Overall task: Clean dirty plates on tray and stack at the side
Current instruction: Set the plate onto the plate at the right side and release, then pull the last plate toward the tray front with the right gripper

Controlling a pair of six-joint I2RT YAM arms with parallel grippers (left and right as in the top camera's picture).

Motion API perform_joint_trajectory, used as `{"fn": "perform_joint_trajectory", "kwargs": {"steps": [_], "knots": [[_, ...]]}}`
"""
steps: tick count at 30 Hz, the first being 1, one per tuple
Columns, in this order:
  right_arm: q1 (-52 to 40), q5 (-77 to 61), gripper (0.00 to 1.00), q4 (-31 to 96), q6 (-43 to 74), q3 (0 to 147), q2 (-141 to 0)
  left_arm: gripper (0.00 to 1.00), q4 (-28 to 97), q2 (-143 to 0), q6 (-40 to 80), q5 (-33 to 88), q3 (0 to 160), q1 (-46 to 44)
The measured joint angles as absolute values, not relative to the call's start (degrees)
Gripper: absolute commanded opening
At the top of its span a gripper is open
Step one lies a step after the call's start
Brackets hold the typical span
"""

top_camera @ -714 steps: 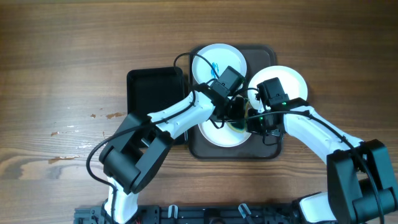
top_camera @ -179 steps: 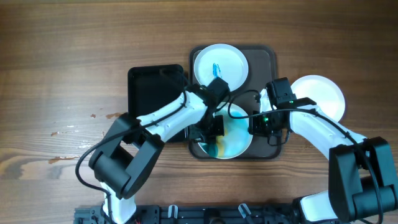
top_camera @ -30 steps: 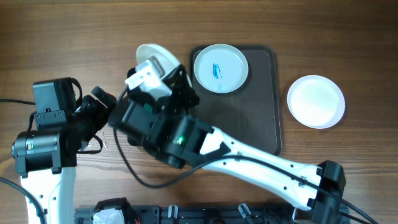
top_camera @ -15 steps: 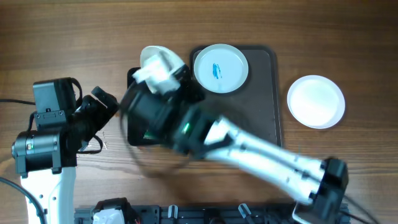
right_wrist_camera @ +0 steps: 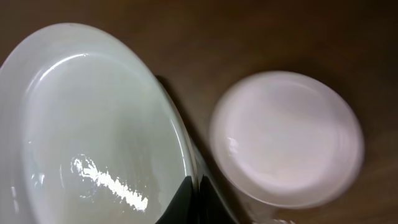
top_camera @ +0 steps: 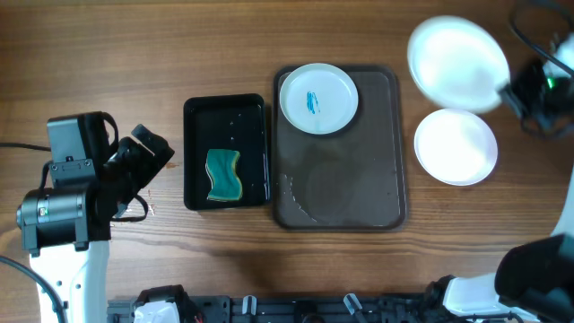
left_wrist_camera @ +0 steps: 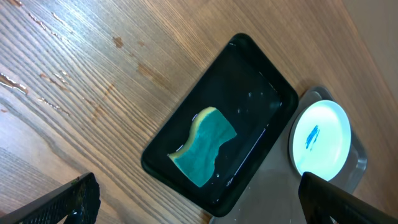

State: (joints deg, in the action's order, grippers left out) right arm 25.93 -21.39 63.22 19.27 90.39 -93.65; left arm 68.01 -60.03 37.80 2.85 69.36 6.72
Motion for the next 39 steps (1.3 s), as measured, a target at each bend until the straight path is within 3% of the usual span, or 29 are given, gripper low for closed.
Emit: {"fn": "perform_joint_trajectory", "kwargs": {"steps": [6, 7, 9, 10, 13, 18, 23, 25, 30, 34, 39], "knots": [[36.53, -15.77, 0.05, 55.42, 20.18, 68.97, -95.09, 1.0, 67.99, -60.05, 37.82, 2.83, 69.38, 6.72], [36.51, -13.47, 0.1, 54.83, 20.8, 67.99, -95.13, 1.0, 67.99, -60.05, 37.82, 2.85, 69.38, 6.72], [35.99, -10.15, 0.34, 54.39, 21.52, 67.72, -95.13, 1.0, 67.99, -60.05, 37.82, 2.85, 69.38, 6.72], [35.62, -8.14, 0.4, 54.11, 21.74, 67.72, -95.13, 1.0, 67.99, -60.05, 37.82, 2.85, 69.38, 6.72], [34.04, -7.49, 0.43, 54.13, 20.69, 67.72, -95.13, 1.0, 67.26, -60.05, 37.82, 2.85, 69.38, 6.72], [24.25, -15.79, 0.39, 58.72, 13.58, 69.89, -92.99, 1.0, 66.65, -60.05, 37.82, 2.85, 69.38, 6.72], [3.57, -15.49, 0.63, 59.27, 9.34, 83.7, -90.3, 1.0, 66.63, -60.05, 37.82, 2.85, 69.38, 6.72], [-4.36, -11.84, 0.63, 54.35, 8.67, 85.89, -92.51, 1.0, 66.63, -60.05, 37.82, 2.85, 69.38, 6.72], [-6.37, -9.93, 0.59, 39.97, 8.84, 85.95, -109.16, 1.0, 66.46, -60.05, 37.82, 2.85, 69.38, 6.72], [-6.28, -14.35, 0.49, 33.69, 8.91, 85.82, -118.48, 1.0, 66.41, -60.05, 37.82, 2.85, 69.38, 6.72], [-6.61, -16.53, 0.25, 31.4, 8.21, 85.69, -120.95, 1.0, 66.43, -60.55, 37.82, 2.85, 69.38, 6.72]]}}
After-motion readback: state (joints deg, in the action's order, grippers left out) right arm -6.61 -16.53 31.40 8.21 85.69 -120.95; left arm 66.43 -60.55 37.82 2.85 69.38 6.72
